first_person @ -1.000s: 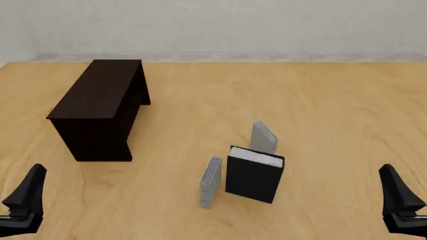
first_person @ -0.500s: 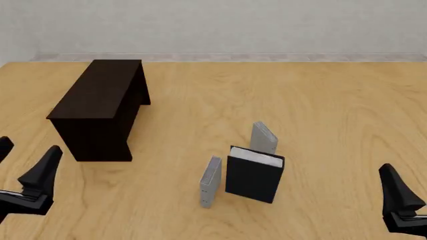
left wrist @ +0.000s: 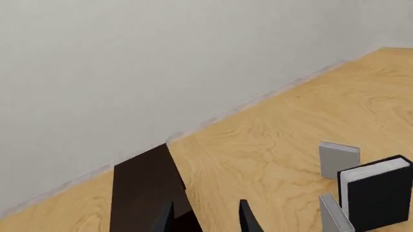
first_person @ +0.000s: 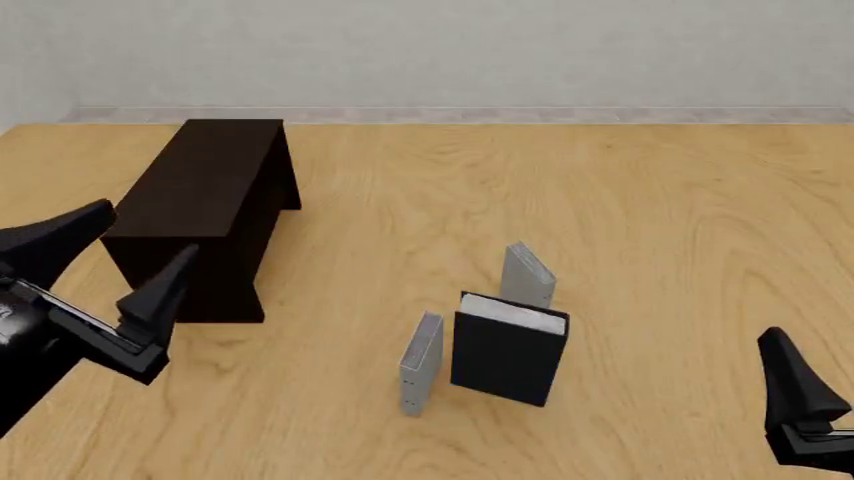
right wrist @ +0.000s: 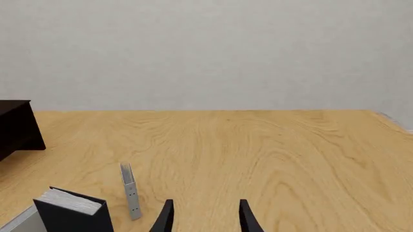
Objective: Pick up the book in the middle and place it on the cabinet shelf.
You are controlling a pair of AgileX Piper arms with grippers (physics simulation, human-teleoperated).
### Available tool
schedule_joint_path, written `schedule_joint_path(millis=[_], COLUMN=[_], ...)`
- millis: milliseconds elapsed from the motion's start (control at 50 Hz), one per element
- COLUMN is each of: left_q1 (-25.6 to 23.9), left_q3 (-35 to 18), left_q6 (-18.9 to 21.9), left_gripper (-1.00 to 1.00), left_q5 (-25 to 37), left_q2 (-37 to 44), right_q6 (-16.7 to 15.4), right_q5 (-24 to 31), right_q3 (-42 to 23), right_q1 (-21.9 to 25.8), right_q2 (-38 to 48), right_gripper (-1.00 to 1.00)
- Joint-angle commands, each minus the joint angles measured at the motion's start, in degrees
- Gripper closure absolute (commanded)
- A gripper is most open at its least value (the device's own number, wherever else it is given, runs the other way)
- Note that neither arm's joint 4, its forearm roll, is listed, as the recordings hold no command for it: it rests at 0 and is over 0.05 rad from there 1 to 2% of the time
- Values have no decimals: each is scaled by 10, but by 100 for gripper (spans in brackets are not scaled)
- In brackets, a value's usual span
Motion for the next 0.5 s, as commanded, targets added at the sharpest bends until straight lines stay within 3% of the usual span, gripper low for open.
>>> schedule_joint_path(millis=[20, 40, 240, 500], left_q1=[-70, -98, -122, -168], left_q3=[-52, -85, -130, -164], left_q6=[30, 51, 108, 146], left_gripper=[-100, -100, -100, -100], left_q5=[11, 11, 3, 1], left_q2=[47, 84, 128, 171], right_q6=[0, -1, 0, 0], right_q5=[1, 2, 0, -1], right_q3=[0, 0, 0, 0], right_q1=[0, 0, 0, 0], right_q2=[-1, -2, 0, 1], right_gripper=[-100, -100, -100, -100])
